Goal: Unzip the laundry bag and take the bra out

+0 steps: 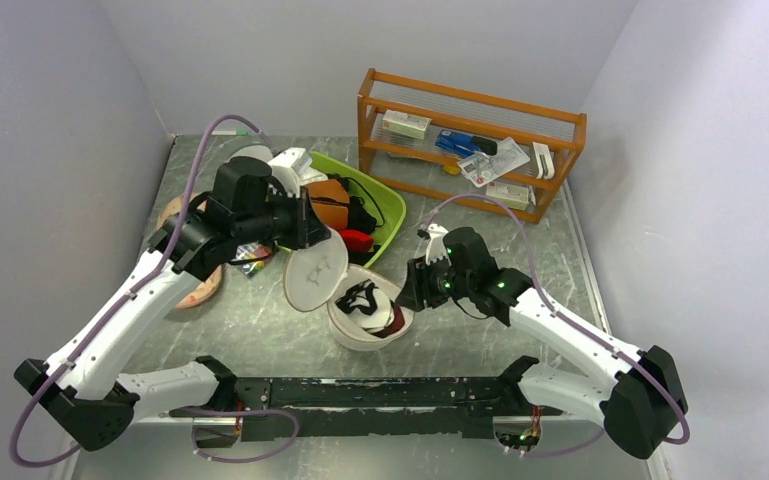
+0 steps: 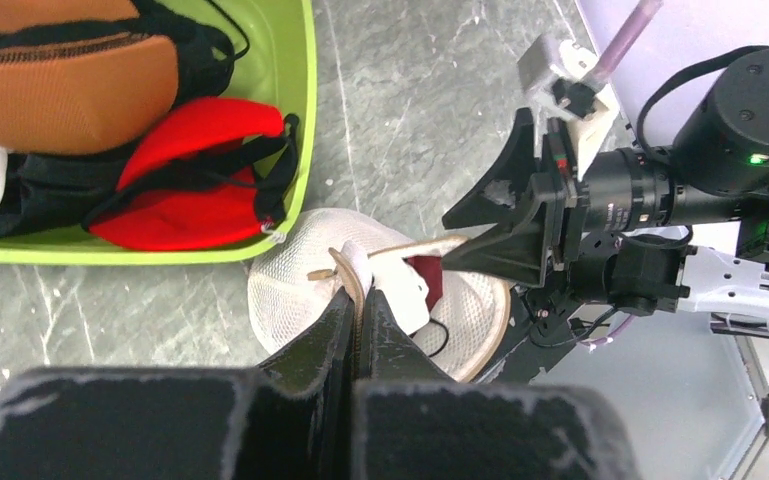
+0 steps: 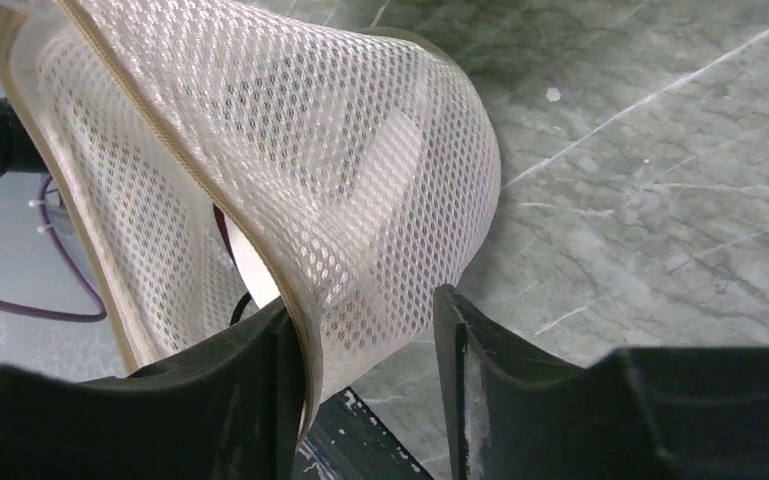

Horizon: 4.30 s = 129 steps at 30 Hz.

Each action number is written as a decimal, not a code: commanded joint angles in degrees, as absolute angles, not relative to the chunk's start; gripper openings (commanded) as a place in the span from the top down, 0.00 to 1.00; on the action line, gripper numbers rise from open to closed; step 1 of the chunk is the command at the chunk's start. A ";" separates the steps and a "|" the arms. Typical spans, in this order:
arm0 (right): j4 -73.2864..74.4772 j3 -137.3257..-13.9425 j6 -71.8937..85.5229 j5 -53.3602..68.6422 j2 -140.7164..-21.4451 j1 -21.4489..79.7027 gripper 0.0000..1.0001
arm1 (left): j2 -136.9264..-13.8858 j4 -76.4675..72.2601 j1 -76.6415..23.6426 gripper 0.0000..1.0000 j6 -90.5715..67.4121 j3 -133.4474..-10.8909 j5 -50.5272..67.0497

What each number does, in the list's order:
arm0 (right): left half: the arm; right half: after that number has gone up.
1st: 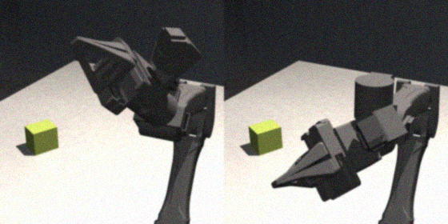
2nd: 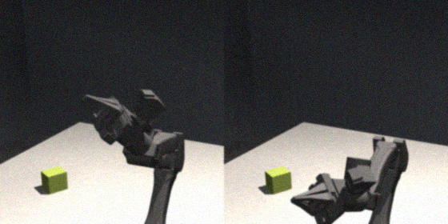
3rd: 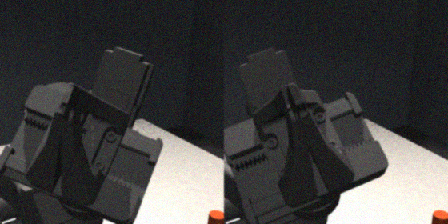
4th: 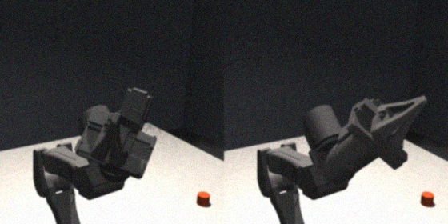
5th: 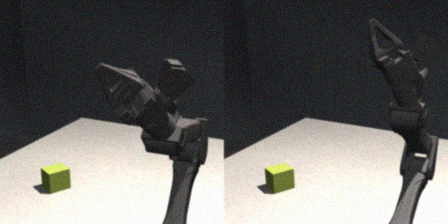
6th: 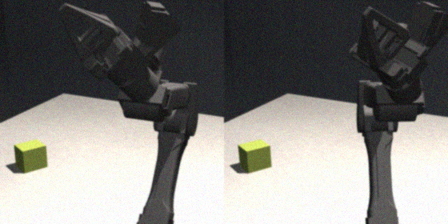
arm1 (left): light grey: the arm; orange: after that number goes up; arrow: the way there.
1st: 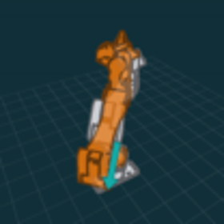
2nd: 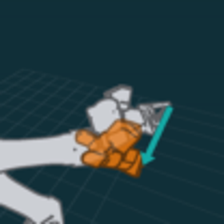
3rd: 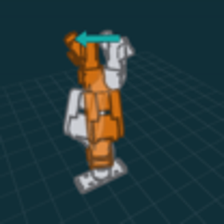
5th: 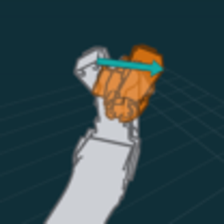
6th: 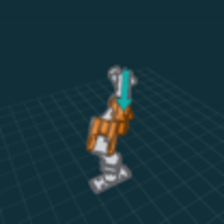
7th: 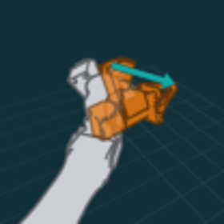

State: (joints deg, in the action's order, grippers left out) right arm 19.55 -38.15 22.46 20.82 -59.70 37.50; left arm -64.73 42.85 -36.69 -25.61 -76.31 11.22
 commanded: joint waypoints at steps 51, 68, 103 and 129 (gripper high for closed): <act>8.29 -40.69 24.43 19.81 -67.20 42.07 0.83 | -79.33 38.13 -57.65 0.34 -16.07 -64.28 -7.76; 7.65 -39.18 24.33 19.77 -66.30 42.02 0.84 | -86.45 31.95 -59.08 0.48 -17.16 -59.41 -4.29; 8.63 -38.50 23.78 16.19 -67.06 42.02 0.81 | -59.02 28.95 -60.21 0.93 -14.27 -81.44 -1.48; 14.23 -37.45 27.09 13.41 -53.31 41.93 0.27 | -60.37 33.03 -60.23 0.93 -14.27 -86.72 -8.88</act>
